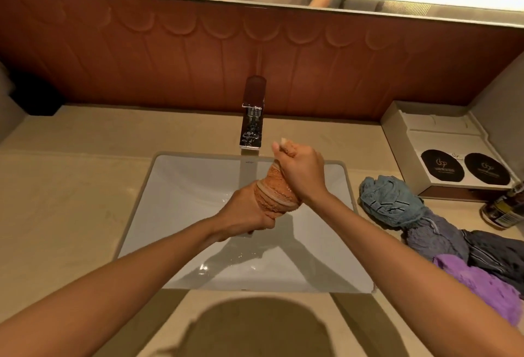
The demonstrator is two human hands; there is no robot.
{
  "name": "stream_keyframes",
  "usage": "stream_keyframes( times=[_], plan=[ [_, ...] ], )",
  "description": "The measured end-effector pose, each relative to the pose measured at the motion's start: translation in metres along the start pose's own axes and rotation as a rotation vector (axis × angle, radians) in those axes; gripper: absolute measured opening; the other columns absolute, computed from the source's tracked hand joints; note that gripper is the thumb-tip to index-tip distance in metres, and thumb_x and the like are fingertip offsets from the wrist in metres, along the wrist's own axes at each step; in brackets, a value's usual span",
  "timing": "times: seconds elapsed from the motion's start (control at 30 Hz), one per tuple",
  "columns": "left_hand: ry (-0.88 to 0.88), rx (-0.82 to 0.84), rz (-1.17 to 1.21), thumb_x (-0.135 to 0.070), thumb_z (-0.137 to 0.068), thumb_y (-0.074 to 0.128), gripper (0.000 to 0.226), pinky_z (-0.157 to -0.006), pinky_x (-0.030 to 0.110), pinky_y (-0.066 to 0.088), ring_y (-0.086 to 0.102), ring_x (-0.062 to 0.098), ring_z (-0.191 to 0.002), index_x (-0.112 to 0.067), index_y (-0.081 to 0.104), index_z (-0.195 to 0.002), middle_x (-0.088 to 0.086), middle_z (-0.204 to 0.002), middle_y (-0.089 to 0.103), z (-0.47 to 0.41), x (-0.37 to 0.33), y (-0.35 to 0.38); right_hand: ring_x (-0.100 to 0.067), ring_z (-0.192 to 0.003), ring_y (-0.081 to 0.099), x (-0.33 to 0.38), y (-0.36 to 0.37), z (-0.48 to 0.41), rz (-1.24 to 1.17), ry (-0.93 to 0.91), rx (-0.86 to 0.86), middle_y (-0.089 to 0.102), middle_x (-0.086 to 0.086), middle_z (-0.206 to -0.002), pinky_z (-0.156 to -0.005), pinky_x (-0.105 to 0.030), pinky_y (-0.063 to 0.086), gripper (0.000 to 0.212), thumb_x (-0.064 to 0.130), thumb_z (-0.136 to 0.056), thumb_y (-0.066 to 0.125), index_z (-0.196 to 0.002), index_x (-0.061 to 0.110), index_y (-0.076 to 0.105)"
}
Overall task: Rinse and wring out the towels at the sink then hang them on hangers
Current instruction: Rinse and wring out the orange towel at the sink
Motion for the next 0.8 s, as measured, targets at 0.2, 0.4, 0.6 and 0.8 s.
stream_keyframes(
  times=[0.2, 0.4, 0.6, 0.8],
  plan=[
    [-0.078, 0.243, 0.277, 0.011, -0.064, 0.056, 0.025, -0.039, 0.012, 0.019, 0.024, 0.010, -0.032, -0.012, 0.046, -0.058, 0.005, -0.047, 0.034, -0.001, -0.010, 0.014, 0.000, -0.044, 0.034, 0.001, 0.014, -0.032, -0.258, 0.001, 0.211, 0.040, 0.014, -0.036, -0.057, -0.025, 0.031, 0.052, 0.011, -0.087, 0.062, -0.041, 0.024, 0.043],
    [-0.108, 0.404, 0.331, 0.007, -0.068, 0.056, 0.038, -0.038, 0.013, 0.014, 0.021, 0.005, -0.028, -0.020, 0.044, -0.043, -0.005, -0.036, 0.030, -0.017, -0.008, 0.023, 0.004, -0.039, 0.045, -0.023, 0.024, -0.043, -0.616, 0.181, 0.267, 0.047, 0.013, -0.038, -0.046, -0.012, 0.040, 0.040, -0.004, -0.089, 0.052, -0.054, 0.014, 0.047],
    [-0.113, 0.333, -0.017, 0.002, -0.068, 0.067, 0.019, -0.041, 0.017, 0.024, 0.029, 0.010, -0.026, 0.001, 0.055, -0.084, 0.000, -0.038, 0.042, -0.043, -0.001, 0.002, -0.020, -0.070, 0.052, -0.103, 0.035, -0.032, -0.457, 0.551, 0.016, 0.050, 0.007, -0.064, -0.068, -0.034, 0.040, 0.022, 0.017, -0.085, 0.058, -0.067, 0.027, 0.050],
    [-0.091, 0.095, -0.101, -0.015, -0.072, 0.077, 0.081, -0.041, 0.016, 0.041, 0.055, 0.011, -0.058, -0.021, 0.025, -0.134, -0.003, -0.102, 0.052, -0.045, -0.006, -0.020, -0.023, -0.074, 0.064, -0.160, 0.052, 0.024, -0.672, 1.089, 0.063, 0.065, -0.010, -0.069, -0.067, -0.032, 0.053, 0.048, 0.033, -0.103, 0.020, -0.091, 0.009, 0.060]
  ],
)
Point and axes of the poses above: each hand's wrist, its own z-axis away from the middle knuckle, its own y-axis out of the palm, x = y × z, the point moved 9 cm from there along -z, towards the middle knuckle
